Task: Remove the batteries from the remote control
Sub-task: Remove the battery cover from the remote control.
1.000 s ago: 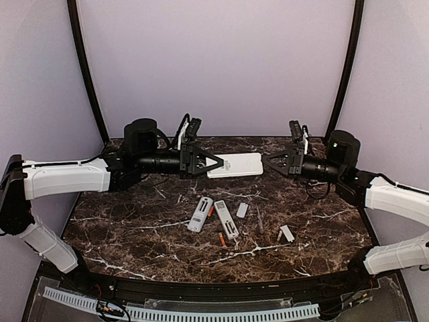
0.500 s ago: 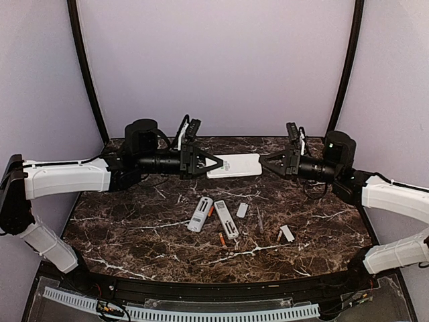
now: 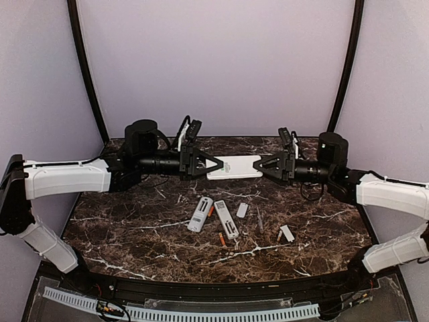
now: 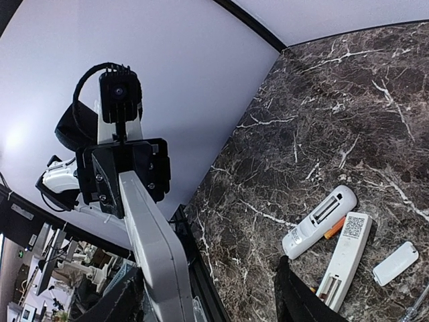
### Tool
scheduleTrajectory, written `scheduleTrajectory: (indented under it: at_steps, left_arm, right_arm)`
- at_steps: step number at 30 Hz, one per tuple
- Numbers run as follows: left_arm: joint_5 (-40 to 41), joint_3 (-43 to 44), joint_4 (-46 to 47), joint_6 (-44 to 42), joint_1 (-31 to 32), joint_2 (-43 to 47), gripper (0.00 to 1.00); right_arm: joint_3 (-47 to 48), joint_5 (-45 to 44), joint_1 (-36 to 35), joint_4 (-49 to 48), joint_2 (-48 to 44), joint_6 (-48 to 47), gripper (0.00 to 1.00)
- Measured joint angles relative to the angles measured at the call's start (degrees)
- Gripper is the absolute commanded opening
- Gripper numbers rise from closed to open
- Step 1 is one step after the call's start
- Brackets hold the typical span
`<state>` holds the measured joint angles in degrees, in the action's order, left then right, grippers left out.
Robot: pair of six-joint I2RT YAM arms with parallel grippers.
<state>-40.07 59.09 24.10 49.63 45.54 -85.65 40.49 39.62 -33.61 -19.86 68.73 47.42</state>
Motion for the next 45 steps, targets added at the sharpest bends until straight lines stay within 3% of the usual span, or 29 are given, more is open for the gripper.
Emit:
scheduleTrajectory:
  at_steps: [3,10,14,21,26,38,40,45]
  left_arm:
    - [0.0,0.0,0.0,0.1,0.0,-0.1,0.0]
    - [0.0,0.0,-0.2,0.3,0.0,-0.4,0.0]
    - [-0.9,0.0,0.5,0.2,-0.4,-0.4,0.0]
    - [-2.4,0.0,2.4,0.1,-0.5,-0.3,0.0]
    - [-2.5,-0.1,2.5,0.3,-0.5,-0.3,0.0]
    - [-2.2,-0.3,2.3,0.6,-0.3,-0.3,0.0]
    - [-2.3,-0.3,2.3,0.6,-0.3,-0.3,0.0]
    - [-2.1,-0.3,1.9,0.7,-0.3,-0.4,0.0]
  right_arm:
    - [0.6,2.0,-0.1,-0.5,1.5,-0.1,0.57]
    - [2.1,5.4,-0.9,-2.6,3.6,0.2,0.2]
    - [1.9,7.4,-0.7,-5.0,3.4,1.9,0.12]
    - [0.4,8.7,-0.3,-9.1,2.2,4.2,0.13]
    - [0.4,9.1,-0.2,-9.9,2.5,4.8,0.29]
    - [-0.3,7.9,0.4,-8.3,3.3,4.6,0.54]
    - [-0.2,8.0,0.4,-7.9,3.6,4.2,0.54]
    - [0.5,8.2,0.3,-7.0,3.8,3.4,0.26]
